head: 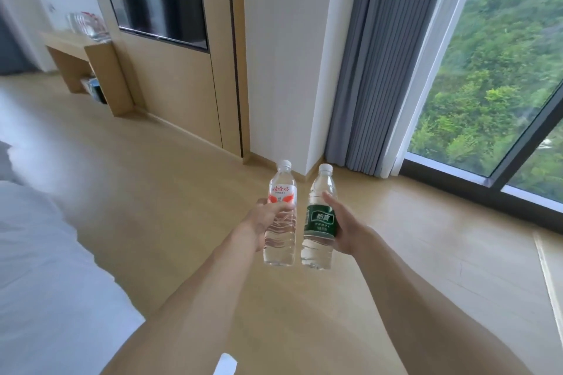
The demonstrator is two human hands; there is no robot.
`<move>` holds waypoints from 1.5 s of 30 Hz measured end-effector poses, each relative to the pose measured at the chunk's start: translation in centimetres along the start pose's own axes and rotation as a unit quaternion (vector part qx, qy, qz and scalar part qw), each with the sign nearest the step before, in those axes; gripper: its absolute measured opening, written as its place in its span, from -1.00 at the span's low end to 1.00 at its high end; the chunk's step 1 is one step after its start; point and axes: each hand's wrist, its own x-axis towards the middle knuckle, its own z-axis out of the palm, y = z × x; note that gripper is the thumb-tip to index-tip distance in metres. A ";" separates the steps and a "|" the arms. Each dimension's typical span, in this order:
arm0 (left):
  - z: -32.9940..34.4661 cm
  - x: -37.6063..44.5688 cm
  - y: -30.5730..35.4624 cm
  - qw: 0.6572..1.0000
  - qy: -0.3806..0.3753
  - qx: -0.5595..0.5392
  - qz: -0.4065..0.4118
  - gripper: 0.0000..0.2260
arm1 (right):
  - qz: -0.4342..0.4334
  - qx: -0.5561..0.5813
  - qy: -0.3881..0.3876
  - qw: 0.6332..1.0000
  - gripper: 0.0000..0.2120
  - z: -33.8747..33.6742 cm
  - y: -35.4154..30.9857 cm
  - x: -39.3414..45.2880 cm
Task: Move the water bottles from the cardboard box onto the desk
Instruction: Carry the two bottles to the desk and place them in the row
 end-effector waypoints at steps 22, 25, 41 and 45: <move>-20.3 25.4 13.7 0.993 0.078 -0.088 0.014 -0.48 | 0.009 -0.150 -0.085 0.985 -0.39 16.2 -14.3 31.7; -23.9 27.5 16.0 0.993 0.084 -0.086 0.017 -0.53 | 0.028 -0.162 -0.104 0.981 -0.40 19.8 -15.8 35.4; -42.1 38.0 24.5 0.952 0.270 -0.133 0.055 -0.37 | 0.066 -0.234 -0.242 0.939 -0.27 38.0 -21.0 57.4; -45.8 41.6 28.0 0.932 0.308 -0.179 0.065 -0.36 | 0.100 -0.254 -0.280 0.920 -0.25 42.9 -23.6 63.3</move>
